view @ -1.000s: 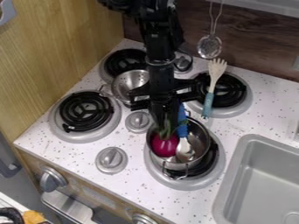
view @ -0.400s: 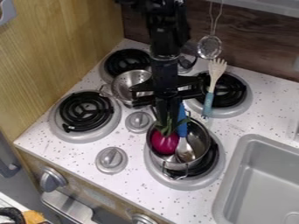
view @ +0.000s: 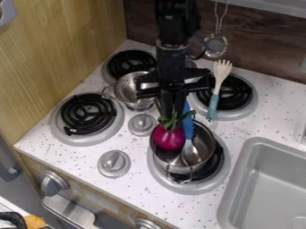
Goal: Move the red item from the silver pot to the silver basket
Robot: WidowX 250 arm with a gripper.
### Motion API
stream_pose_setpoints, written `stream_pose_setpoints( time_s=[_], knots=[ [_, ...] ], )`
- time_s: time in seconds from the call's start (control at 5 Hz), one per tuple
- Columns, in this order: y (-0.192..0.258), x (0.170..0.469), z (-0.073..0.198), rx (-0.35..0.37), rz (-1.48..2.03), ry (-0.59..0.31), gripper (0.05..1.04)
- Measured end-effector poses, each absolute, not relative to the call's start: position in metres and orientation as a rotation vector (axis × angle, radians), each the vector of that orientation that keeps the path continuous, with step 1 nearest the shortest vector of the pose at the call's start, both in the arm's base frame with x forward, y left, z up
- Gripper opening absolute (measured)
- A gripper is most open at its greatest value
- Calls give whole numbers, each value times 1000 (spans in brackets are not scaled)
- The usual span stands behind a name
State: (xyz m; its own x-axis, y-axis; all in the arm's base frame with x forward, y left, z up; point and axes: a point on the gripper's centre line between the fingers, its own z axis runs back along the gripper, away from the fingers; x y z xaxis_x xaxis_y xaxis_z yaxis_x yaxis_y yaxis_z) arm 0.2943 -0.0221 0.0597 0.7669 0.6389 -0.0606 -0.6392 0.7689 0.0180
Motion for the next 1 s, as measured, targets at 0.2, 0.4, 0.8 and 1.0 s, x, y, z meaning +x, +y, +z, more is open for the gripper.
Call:
stream_pose_setpoints(
  time_s=[0.2,0.4,0.8,1.0],
  knots=[
    [-19,294,61,22,691,69,72],
    [-14,295,73,51,696,53,72],
    [10,313,104,114,606,2,72],
    [34,324,104,97,518,-59,72]
  ],
)
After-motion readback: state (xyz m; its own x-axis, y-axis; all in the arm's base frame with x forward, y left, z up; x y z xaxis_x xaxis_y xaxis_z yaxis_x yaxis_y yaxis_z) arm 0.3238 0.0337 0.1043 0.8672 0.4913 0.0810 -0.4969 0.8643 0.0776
